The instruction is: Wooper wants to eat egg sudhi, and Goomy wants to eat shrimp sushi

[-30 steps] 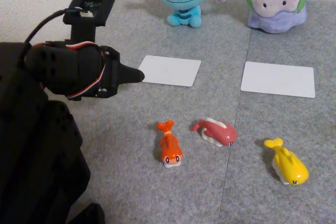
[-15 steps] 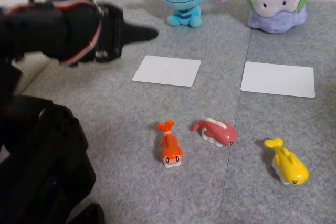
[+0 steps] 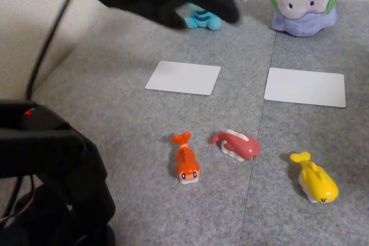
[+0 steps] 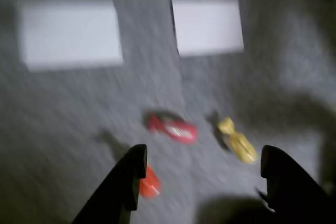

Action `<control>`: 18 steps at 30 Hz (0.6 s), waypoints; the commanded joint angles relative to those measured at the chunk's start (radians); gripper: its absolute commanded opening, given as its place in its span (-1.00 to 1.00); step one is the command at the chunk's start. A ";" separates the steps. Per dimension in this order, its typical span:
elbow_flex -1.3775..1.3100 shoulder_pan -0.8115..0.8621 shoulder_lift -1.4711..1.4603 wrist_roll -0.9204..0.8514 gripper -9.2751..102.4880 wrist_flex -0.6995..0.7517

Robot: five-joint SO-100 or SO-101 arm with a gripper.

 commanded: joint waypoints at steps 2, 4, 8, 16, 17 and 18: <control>-0.126 0.126 -0.195 -0.316 -0.37 0.037; -0.143 0.186 -0.268 -0.453 -0.37 0.031; -0.144 0.278 -0.400 -0.692 -0.37 0.005; -0.144 0.405 -0.670 -0.916 -0.38 -0.150; -0.144 0.422 -0.698 -0.917 -0.38 -0.181; -0.144 0.433 -0.726 -0.917 -0.38 -0.212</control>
